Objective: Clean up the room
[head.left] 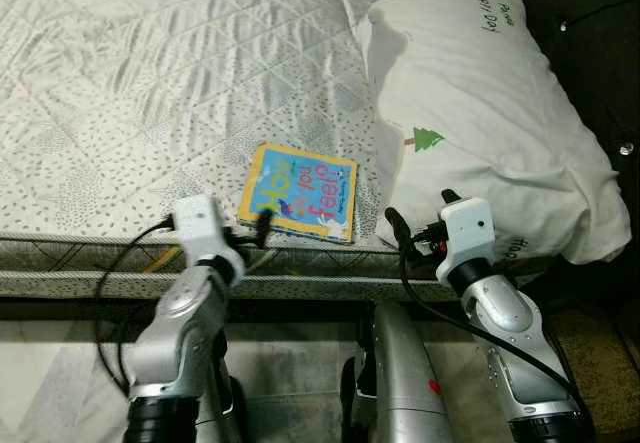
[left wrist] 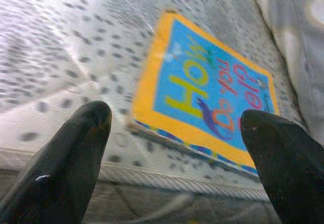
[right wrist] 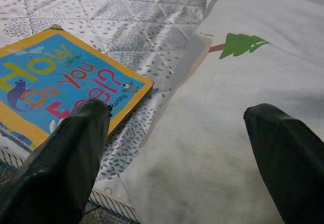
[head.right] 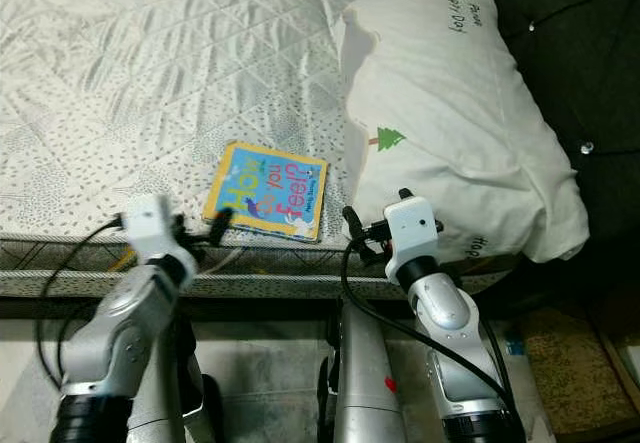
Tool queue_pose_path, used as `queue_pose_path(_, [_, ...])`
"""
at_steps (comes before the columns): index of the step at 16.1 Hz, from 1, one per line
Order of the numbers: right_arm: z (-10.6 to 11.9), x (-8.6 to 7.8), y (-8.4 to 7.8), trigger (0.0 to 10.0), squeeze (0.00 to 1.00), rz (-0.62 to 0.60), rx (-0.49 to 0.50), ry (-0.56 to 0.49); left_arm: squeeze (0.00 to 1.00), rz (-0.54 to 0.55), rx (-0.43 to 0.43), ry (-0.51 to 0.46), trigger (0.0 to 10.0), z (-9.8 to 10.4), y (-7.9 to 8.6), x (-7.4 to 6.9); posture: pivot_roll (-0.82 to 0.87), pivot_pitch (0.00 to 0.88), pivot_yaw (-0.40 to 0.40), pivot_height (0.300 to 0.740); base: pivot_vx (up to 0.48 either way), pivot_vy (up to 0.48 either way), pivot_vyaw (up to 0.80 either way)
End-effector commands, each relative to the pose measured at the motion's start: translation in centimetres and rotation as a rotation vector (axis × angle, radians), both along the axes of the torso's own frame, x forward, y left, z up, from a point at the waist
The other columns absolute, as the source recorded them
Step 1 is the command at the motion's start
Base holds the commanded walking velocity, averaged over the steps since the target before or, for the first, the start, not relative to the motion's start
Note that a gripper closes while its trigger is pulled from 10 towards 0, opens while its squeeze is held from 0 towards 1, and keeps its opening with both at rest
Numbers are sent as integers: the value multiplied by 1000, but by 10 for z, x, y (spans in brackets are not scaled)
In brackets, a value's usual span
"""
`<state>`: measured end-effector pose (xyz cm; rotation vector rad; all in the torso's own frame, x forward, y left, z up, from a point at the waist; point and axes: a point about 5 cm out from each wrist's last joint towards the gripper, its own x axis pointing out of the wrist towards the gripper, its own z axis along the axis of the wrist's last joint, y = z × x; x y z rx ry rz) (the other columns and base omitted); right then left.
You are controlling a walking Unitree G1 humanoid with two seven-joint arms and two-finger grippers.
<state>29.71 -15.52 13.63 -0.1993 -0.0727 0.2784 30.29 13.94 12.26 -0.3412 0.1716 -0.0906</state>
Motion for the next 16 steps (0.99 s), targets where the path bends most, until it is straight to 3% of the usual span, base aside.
queue_pose_path(1, [-4,-1,-2,10000,0,-3,-5,11,0,47,18,13,10000,-6,9,-4,-20,236,-77,532,0,0,0])
queue_pose_path(5, [-3,-2,-2,10000,0,0,7,11,0,34,94,40,10000,-17,30,-1,-23,240,-76,532,0,0,0])
queue_pose_path(8, [-3,-14,6,10000,0,78,27,35,0,28,122,77,10000,-25,39,1,-42,250,-76,532,0,0,0])
queue_pose_path(12, [-4,-13,-1,10000,0,47,16,32,0,-26,139,81,10000,-29,41,7,-52,255,-76,532,0,0,0])
queue_pose_path(16, [-4,-14,-5,10000,0,41,7,36,0,-59,144,40,10000,-20,36,18,-55,253,-81,532,0,0,0])
